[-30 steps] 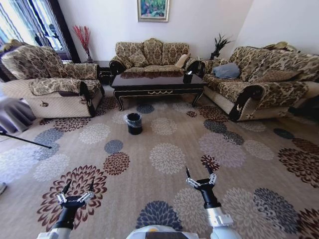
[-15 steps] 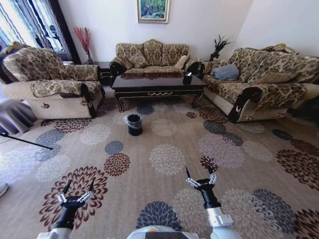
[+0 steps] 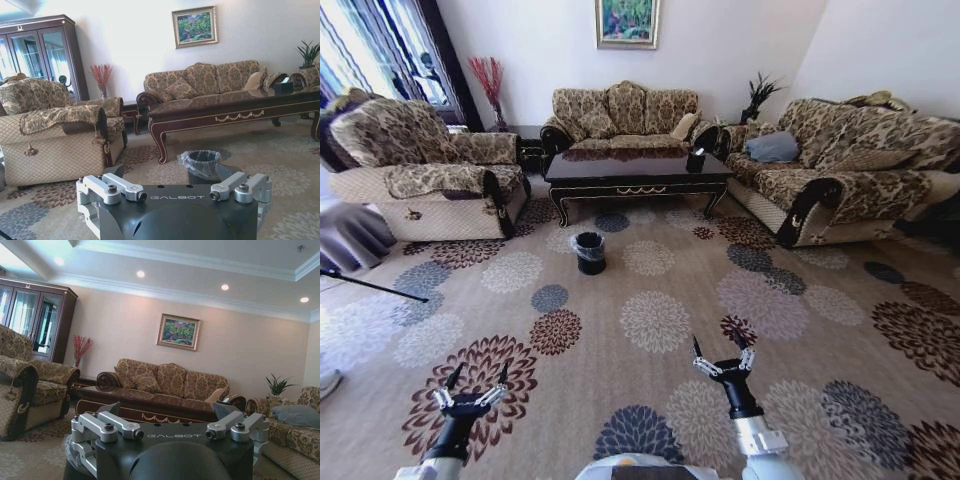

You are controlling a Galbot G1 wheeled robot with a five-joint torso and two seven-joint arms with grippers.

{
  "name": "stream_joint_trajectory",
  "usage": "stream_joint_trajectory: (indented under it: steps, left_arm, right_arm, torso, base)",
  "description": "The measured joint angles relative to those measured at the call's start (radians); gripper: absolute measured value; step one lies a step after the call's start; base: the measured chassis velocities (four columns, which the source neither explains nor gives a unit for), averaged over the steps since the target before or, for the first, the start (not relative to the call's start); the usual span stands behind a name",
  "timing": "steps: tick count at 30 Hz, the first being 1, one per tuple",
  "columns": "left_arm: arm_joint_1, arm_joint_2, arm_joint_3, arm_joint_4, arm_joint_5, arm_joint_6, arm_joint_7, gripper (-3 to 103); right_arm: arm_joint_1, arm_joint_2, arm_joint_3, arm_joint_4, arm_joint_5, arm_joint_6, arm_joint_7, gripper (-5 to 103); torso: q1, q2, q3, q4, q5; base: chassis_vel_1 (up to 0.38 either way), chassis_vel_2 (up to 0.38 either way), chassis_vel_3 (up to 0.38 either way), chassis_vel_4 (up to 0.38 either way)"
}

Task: Move to the front of the table and pick up the trash from the floor, then place it into the trash bin.

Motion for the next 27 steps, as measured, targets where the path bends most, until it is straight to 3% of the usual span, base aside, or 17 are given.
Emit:
stream_joint_trajectory:
  steps: [27]
  left_arm:
    - [0.000,0.000,0.000,0.000,0.000,0.000,0.000,100]
  right_arm:
    - [0.000,0.000,0.000,0.000,0.000,0.000,0.000,100]
  torso:
    - [0.052,0.118,0.067,0.0000,0.0000]
  base:
    - [0.000,0.000,0.000,0.000]
